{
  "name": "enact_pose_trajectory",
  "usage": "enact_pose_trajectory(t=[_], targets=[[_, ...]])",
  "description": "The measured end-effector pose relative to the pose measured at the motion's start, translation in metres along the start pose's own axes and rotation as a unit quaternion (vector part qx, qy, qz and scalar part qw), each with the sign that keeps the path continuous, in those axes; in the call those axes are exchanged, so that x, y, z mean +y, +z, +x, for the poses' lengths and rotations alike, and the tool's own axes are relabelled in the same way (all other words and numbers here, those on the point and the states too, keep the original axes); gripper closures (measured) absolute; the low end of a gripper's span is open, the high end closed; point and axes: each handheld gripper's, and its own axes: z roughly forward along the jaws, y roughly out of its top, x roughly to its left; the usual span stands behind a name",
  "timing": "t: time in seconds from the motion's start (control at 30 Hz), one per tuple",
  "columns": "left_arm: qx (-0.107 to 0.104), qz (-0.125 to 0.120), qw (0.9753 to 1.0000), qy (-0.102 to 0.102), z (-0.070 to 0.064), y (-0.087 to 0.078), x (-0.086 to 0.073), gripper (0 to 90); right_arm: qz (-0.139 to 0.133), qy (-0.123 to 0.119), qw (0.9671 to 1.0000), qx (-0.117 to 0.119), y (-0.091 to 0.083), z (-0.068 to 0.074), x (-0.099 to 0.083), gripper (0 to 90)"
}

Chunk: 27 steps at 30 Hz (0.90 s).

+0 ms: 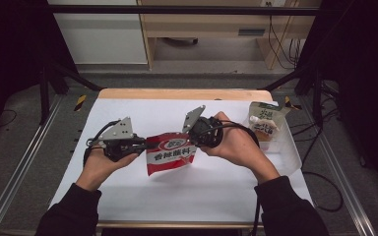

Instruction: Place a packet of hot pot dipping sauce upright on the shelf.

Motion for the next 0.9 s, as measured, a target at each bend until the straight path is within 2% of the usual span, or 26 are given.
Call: enact_pose_trajectory(t=[0.23,0.33,0.47,0.63,0.77,0.9], targets=[[0.012,-0.013,0.9997,-0.014,0.003,-0.001,-0.002,88.9,0.01,-0.01,0.9999,-0.007,-0.005,-0.001,0.008,89.5],[0.022,-0.015,0.9995,-0.018,0.003,0.0,-0.004,83.7,0.015,-0.014,0.9997,-0.009,-0.008,-0.003,0.011,89.6],[0.049,-0.035,0.9978,-0.027,0.002,-0.002,-0.007,63.3,0.023,-0.011,0.9996,-0.014,-0.011,-0.007,0.011,89.7],[0.071,-0.036,0.9961,-0.039,0.001,-0.004,-0.01,42.3,0.03,-0.003,0.9993,-0.021,-0.016,-0.013,0.008,89.6],[0.084,-0.022,0.9955,-0.037,-0.001,-0.002,-0.02,32.9,0.029,0.004,0.9992,-0.028,-0.021,-0.018,0.005,89.7],[0.102,0.003,0.9939,-0.04,-0.006,0.004,-0.036,24.2,0.03,0.023,0.9988,-0.032,-0.029,-0.024,0.004,89.7]])
